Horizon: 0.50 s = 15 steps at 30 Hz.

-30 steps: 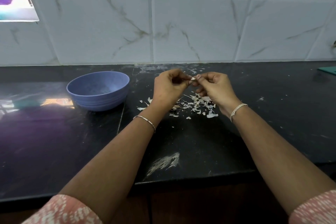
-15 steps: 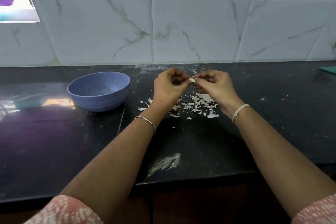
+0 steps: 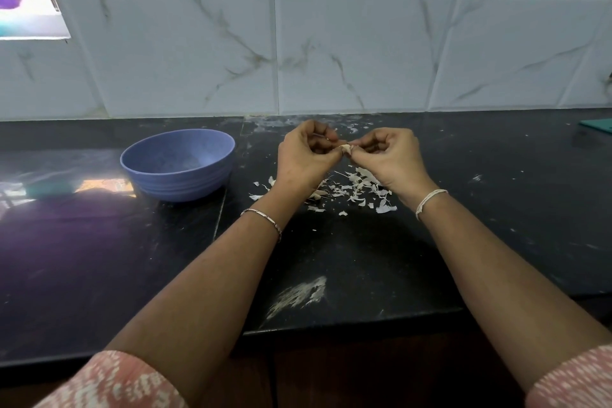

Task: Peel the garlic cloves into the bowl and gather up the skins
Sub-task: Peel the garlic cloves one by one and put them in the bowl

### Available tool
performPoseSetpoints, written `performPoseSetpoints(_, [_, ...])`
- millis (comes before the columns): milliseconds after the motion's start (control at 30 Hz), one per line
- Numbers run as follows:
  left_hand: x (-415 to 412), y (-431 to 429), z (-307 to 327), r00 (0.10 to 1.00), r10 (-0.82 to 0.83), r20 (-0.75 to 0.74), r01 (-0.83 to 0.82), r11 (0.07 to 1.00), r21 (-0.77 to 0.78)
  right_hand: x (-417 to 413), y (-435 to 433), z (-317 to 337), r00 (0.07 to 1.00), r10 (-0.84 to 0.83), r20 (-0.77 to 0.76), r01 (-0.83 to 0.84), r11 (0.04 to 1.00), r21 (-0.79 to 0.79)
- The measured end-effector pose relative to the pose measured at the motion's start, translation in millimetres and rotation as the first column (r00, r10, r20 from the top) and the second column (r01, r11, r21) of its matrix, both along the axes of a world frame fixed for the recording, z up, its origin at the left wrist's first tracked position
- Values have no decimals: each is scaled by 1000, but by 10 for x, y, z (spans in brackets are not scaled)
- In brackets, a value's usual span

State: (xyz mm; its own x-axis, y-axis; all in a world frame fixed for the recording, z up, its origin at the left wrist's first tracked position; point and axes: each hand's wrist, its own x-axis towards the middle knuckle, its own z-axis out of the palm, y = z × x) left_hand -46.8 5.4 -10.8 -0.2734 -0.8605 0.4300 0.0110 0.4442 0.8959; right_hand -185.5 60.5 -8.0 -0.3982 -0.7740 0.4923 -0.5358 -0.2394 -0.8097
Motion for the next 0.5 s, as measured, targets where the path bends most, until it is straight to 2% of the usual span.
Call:
performPoseSetpoints(267, [16,12,15,1000,-14,18,14,1000,-17,35,24,-1,964,113,240,-117,993,2])
performPoseSetpoints(500, [15,21,22,1000,2,3,-2,1000,2,69,33,19,875,184,447,-200,980,-11])
